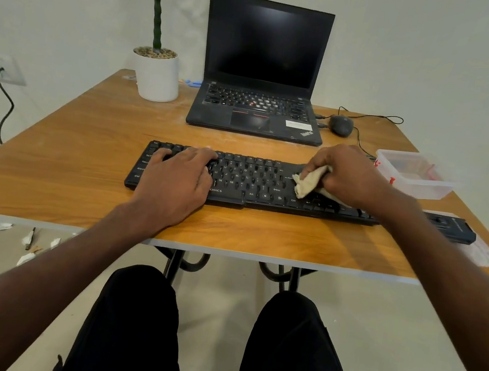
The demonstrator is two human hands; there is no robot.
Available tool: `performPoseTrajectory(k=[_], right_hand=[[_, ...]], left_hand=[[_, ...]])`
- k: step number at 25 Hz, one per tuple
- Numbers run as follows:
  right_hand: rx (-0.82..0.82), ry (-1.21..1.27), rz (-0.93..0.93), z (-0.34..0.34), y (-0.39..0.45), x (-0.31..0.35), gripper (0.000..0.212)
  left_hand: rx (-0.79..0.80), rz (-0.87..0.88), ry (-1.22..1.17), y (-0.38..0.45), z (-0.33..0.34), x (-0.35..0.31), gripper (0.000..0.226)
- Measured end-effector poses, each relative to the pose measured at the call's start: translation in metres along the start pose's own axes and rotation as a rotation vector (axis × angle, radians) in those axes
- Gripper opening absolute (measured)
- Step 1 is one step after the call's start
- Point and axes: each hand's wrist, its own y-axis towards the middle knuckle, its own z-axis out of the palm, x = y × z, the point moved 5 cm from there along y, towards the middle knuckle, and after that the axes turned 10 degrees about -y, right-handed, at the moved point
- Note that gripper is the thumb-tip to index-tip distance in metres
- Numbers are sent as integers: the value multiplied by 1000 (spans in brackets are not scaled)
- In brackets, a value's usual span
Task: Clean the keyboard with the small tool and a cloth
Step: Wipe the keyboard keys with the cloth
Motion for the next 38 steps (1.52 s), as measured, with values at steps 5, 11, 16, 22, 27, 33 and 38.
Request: performPoseTrajectory(k=[5, 11, 16, 22, 27, 33, 38], right_hand=[[-31, 20, -25, 9, -7, 13, 37], [-184, 157, 360, -8, -26, -55, 36], [-109, 687, 462, -6, -29, -49, 41], [-88, -23, 195, 2, -15, -28, 22], [-294, 142, 245, -1, -18, -27, 26], [-136, -20, 222, 7, -21, -33, 26], [-175, 129, 164, 13, -18, -14, 40]], left_hand=[[6, 15, 2, -1, -2, -4, 49], [-20, 10, -1, 0, -5, -10, 39], [-41, 104, -76, 1, 5, -47, 36], [-2, 202, -128, 21, 35, -98, 40], [63, 206, -41, 21, 48, -95, 45], [68, 192, -53, 21, 47, -97, 44], [68, 198, -43, 22, 48, -97, 44]])
